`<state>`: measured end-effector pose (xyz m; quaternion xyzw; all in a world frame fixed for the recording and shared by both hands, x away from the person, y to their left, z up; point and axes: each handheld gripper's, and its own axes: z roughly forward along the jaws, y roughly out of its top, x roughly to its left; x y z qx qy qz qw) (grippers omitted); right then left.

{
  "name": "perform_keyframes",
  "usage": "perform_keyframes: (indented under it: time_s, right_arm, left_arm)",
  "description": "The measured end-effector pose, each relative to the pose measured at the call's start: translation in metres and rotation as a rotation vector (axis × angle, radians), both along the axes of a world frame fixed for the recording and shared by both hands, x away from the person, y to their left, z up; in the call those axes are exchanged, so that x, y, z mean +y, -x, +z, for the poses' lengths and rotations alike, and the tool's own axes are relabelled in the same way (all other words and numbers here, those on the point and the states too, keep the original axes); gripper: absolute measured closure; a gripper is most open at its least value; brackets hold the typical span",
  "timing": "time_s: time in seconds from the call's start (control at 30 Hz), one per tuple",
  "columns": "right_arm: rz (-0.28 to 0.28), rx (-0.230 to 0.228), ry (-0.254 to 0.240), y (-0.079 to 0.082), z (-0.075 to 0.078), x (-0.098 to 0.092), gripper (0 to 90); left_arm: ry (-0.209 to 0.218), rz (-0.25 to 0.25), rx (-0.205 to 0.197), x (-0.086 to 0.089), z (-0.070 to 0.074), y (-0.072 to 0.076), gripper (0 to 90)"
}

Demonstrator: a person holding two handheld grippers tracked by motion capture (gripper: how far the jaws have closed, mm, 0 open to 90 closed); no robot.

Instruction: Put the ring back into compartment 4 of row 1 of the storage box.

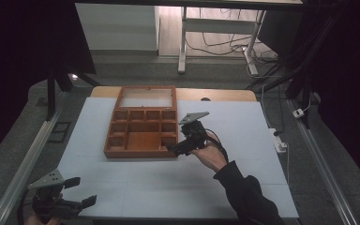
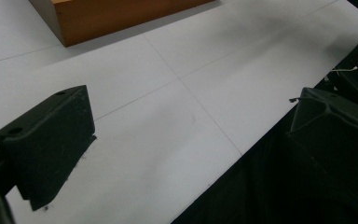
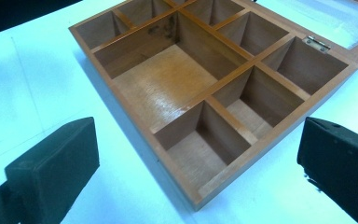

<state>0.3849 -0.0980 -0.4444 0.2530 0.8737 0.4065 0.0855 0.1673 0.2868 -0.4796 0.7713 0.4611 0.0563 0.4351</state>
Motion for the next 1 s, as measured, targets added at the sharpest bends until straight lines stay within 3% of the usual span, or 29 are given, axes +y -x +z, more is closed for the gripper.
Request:
perform_keyframes:
  time_s: [0.6,1.0]
  right_arm:
    - [0.033,0.028,0.0,0.035,-0.006,-0.02,0.0]
    - [-0.006,0.03,0.008,0.058,0.0,-0.043,0.0]
  left_arm:
    - [-0.006,0.003,-0.001,0.0,0.0,0.001,0.0]
    - [-0.014,0.002,-0.002,0.0,0.001,0.001,0.0]
